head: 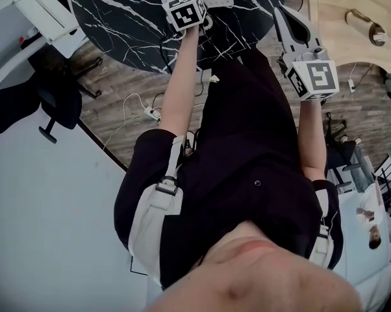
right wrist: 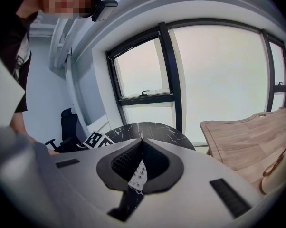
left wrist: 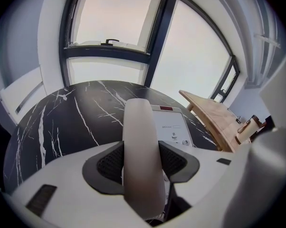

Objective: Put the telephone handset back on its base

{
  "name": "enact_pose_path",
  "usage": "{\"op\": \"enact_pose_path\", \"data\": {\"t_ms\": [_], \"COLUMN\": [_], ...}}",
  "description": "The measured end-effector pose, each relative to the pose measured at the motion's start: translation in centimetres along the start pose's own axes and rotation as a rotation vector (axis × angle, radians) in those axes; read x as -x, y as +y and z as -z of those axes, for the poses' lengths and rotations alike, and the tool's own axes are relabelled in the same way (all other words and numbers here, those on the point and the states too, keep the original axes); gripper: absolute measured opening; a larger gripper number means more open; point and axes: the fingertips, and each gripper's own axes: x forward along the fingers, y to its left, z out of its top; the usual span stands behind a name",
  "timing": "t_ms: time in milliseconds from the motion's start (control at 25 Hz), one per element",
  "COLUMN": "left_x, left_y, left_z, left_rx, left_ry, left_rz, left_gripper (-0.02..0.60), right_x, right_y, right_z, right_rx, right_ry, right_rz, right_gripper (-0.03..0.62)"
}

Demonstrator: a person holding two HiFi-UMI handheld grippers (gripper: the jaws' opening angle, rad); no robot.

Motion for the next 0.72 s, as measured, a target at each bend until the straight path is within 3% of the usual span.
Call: {"op": "enact_pose_path", "data": {"t_ms": [720], "left_x": [0.3], "left_y": [-0.4], "left_z": [-0.1], "left_rx": [-0.076], "left_ry": [-0.026], "left_rz": [-0.012], "left_gripper": [0.255], "right_x": [1.3], "right_y": [0.4], "right_z": [0.5], "right_rx": [-0.010], "right_ry": [-0.015], "right_rz": [0.025], "right_gripper": [0.029]}}
